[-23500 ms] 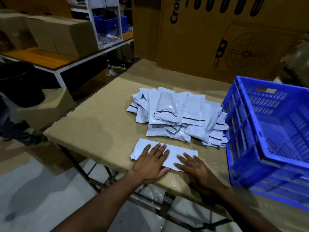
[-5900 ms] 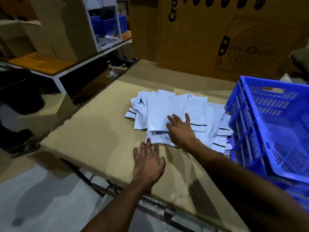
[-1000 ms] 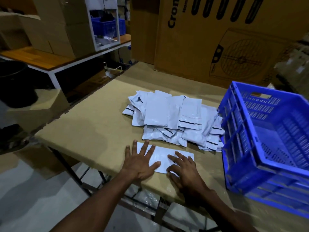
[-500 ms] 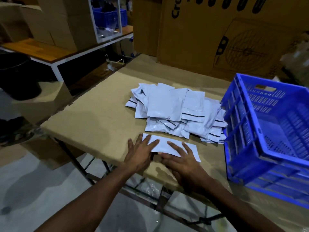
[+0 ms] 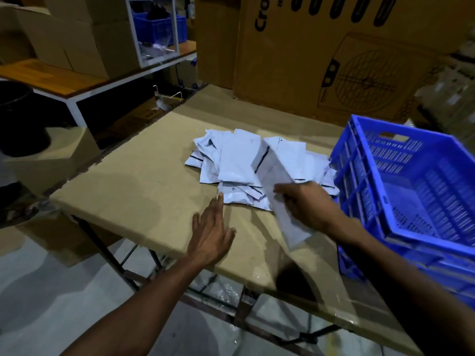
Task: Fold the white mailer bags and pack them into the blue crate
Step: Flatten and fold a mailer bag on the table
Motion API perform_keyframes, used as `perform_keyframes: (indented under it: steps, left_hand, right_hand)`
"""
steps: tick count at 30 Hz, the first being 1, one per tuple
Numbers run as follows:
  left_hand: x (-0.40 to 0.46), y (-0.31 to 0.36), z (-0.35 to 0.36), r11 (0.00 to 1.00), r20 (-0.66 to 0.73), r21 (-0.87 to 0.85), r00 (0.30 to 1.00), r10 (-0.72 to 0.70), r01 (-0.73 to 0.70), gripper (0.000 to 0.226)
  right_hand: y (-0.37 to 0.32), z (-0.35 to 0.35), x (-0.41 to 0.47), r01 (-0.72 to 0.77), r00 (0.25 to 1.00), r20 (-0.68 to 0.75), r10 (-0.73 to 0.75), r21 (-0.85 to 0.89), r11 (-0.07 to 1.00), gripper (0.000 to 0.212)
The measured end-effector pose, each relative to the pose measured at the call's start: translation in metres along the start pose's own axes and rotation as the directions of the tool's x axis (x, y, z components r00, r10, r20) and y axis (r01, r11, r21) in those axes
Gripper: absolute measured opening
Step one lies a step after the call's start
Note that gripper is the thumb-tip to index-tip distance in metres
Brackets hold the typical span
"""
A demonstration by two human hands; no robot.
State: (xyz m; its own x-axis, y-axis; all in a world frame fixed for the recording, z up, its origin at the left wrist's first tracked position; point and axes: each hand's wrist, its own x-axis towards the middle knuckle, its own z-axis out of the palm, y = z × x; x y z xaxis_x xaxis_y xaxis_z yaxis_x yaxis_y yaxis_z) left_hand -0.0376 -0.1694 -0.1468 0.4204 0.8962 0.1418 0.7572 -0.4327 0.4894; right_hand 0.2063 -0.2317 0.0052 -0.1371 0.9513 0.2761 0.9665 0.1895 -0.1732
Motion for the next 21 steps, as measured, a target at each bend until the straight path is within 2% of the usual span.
perform_keyframes:
  steps: [4,7,10,16,19,21]
  left_hand:
    - [0.002,0.018,0.013,0.992,0.059,0.118,0.998,0.031,-0.038,0.090]
    - [0.005,0.036,0.021,0.975,0.084,0.201,0.993,0.083,-0.099,0.088]
    - [0.013,0.049,0.031,0.967,0.128,0.216,0.986,0.110,-0.136,0.089]
    - [0.023,0.071,0.046,0.952,0.176,0.244,0.974,0.145,-0.186,0.086]
    - [0.026,0.082,0.051,0.946,0.180,0.257,0.972,0.152,-0.196,0.083]
    - [0.027,0.092,0.056,0.939,0.201,0.273,0.967,0.158,-0.210,0.081]
  right_hand:
    - [0.028,-0.052,0.016,-0.098,0.960,-0.241,0.140,0.177,0.979,0.036]
    - [0.058,-0.083,0.020,-0.223,0.916,-0.261,0.305,0.300,0.928,0.034]
    - [0.087,-0.112,0.013,-0.280,0.879,-0.288,0.380,0.335,0.900,0.034]
    - [0.136,-0.167,-0.015,-0.357,0.862,-0.317,0.395,0.173,0.918,0.040]
    - [0.170,-0.170,-0.030,-0.409,0.882,-0.281,0.379,-0.054,0.911,0.043]
    - [0.186,-0.160,-0.038,-0.452,0.890,-0.166,0.425,-0.197,0.870,0.046]
